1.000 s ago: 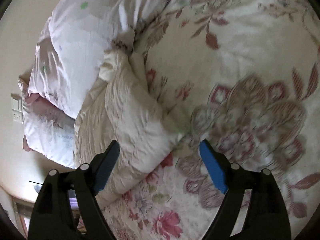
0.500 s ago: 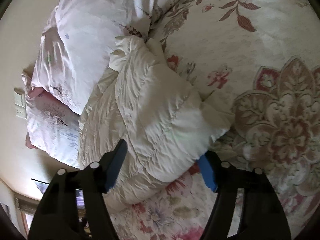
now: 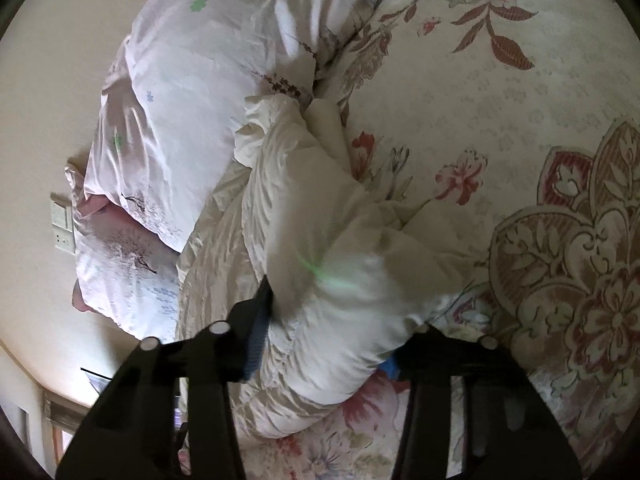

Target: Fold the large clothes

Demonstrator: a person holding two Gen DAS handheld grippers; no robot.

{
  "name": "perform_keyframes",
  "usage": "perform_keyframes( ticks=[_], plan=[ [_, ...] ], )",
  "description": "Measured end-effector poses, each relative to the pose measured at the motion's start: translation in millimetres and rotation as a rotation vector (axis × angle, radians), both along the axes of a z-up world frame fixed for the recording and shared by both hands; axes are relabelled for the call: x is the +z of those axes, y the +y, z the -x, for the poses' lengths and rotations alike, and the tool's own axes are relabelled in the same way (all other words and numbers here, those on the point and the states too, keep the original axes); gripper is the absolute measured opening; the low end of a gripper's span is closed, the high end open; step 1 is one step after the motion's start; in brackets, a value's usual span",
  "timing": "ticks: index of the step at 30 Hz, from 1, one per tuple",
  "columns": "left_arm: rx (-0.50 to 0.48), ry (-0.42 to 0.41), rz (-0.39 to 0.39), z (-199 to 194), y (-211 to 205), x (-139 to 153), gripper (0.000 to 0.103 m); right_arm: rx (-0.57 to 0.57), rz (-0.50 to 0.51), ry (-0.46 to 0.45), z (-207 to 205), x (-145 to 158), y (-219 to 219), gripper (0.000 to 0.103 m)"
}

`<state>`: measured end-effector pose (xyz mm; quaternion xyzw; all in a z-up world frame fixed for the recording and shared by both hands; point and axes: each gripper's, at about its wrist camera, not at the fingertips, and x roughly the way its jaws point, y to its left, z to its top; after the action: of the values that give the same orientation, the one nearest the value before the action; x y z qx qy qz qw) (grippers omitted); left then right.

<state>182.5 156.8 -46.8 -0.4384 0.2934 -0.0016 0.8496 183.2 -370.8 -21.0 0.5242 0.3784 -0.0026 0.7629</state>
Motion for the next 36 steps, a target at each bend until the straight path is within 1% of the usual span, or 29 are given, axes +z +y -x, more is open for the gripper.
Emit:
perform_keyframes(
  ticks=[1, 2, 3, 4, 5, 6, 8, 12, 15, 17, 20, 22, 25, 26, 27, 28, 30, 32, 33, 34, 35, 36],
  plan=[
    [-0.001, -0.002, 0.013, -0.7, 1.6, -1.7, 0.052, 0.0, 0.002, -0.002, 0.1, -0.3, 0.4, 0.039],
    [-0.006, -0.003, 0.036, -1.8, 3.9, -4.7, 0.043, 0.0, -0.004, -0.005, -0.5, -1.7, 0.6, 0.036],
    [-0.013, -0.007, 0.073, -3.0, 7.7, -9.1, 0.039, 0.002, -0.01, -0.006, -0.8, -2.7, 0.3, 0.032],
    [-0.017, -0.009, 0.107, -3.6, 10.2, -12.9, 0.031, 0.004, -0.012, -0.009, -0.5, -3.4, 0.0, 0.031],
    [-0.024, 0.011, 0.111, -4.0, 11.2, -15.4, 0.027, 0.009, -0.01, -0.015, -0.8, -2.7, 0.4, 0.027],
    [-0.026, 0.013, 0.12, -4.2, 11.4, -16.1, 0.025, 0.015, -0.005, -0.021, -0.8, -1.0, 1.4, 0.024],
    [-0.031, 0.012, 0.118, -3.8, 10.8, -13.7, 0.019, 0.03, 0.009, -0.038, -0.5, 7.0, 3.7, 0.021],
    [-0.034, -0.021, 0.11, 8.4, 14.4, 0.9, 0.016, 0.069, 0.015, -0.074, 8.1, 25.5, 8.3, 0.02],
    [-0.044, -0.046, 0.11, 29.6, 26.4, 14.1, 0.016, 0.13, 0.024, -0.1, 22.6, 40.9, 13.8, 0.02],
    [-0.043, -0.054, 0.108, 46.6, 33.4, 17.5, 0.016, 0.18, 0.028, -0.114, 33.7, 47.0, 18.4, 0.02],
    [-0.029, -0.061, 0.101, 79.1, 46.8, 19.6, 0.016, 0.277, 0.05, -0.122, 55.0, 52.0, 32.8, 0.02],
    [-0.005, -0.066, 0.082, 104.1, 57.2, 20.3, 0.016, 0.326, 0.06, -0.123, 67.0, 52.1, 41.8, 0.02],
    [0.025, -0.071, 0.061, 129.3, 67.8, 21.7, 0.016, 0.398, 0.09, -0.113, 84.9, 51.1, 59.1, 0.02],
    [0.029, -0.07, 0.056, 135.2, 69.9, 21.7, 0.016, 0.419, 0.115, -0.101, 90.4, 50.8, 65.3, 0.023],
    [0.028, -0.07, 0.054, 138.1, 71.6, 21.3, 0.016, 0.434, 0.141, -0.087, 94.7, 51.3, 70.1, 0.031],
    [0.022, -0.071, 0.053, 138.5, 72.2, 20.7, 0.017, 0.437, 0.18, -0.061, 99.4, 51.2, 72.7, 0.035],
    [0.022, -0.056, 0.051, 137.0, 72.5, 18.1, 0.02, 0.407, 0.278, -0.016, 106.5, 55.6, 71.4, 0.059],
    [0.026, -0.047, 0.038, 135.0, 71.2, 16.8, 0.027, 0.311, 0.403, 0.005, 113.2, 68.1, 62.6, 0.066],
    [0.031, -0.049, 0.027, 134.6, 70.3, 16.9, 0.029, 0.264, 0.469, 0.008, 116.0, 75.4, 59.8, 0.067],
    [0.033, -0.051, 0.021, 135.1, 69.4, 16.8, 0.036, 0.215, 0.544, 0.01, 117.8, 84.1, 59.1, 0.068],
    [0.037, -0.054, 0.017, 136.1, 69.0, 16.5, 0.044, 0.173, 0.629, -0.001, 117.6, 95.4, 62.2, 0.069],
    [0.041, -0.059, 0.013, 136.2, 68.3, 16.5, 0.046, 0.168, 0.694, -0.036, 116.2, 107.7, 70.4, 0.068]
  ],
)
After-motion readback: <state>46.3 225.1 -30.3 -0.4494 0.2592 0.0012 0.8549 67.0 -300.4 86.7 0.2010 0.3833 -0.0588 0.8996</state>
